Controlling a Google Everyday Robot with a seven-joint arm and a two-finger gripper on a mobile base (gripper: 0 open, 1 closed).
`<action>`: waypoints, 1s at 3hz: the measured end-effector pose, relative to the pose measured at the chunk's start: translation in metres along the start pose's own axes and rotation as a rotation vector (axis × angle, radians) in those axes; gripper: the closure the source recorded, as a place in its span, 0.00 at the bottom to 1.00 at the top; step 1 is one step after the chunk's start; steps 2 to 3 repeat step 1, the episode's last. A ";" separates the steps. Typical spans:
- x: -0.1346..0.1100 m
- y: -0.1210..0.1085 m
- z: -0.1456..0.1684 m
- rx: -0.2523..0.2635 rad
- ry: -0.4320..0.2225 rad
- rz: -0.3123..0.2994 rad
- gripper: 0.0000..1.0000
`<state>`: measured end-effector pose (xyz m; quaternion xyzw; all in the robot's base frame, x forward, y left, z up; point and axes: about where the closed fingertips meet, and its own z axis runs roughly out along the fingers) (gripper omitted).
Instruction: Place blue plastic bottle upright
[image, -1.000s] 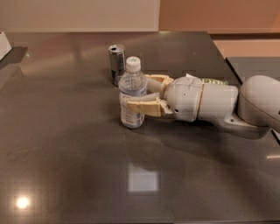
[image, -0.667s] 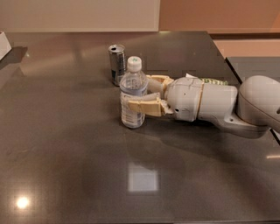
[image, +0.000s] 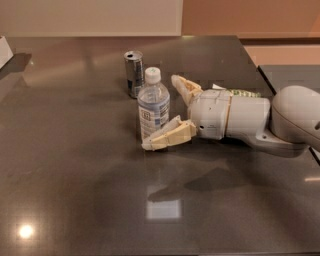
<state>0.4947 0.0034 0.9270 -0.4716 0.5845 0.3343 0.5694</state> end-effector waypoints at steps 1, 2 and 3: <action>0.000 0.000 0.000 0.000 0.000 0.000 0.00; 0.000 0.000 0.000 0.000 0.000 0.000 0.00; 0.000 0.000 0.000 0.000 0.000 0.000 0.00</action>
Offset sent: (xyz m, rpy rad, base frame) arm 0.0000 0.0000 0.0000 0.0000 0.0000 0.0000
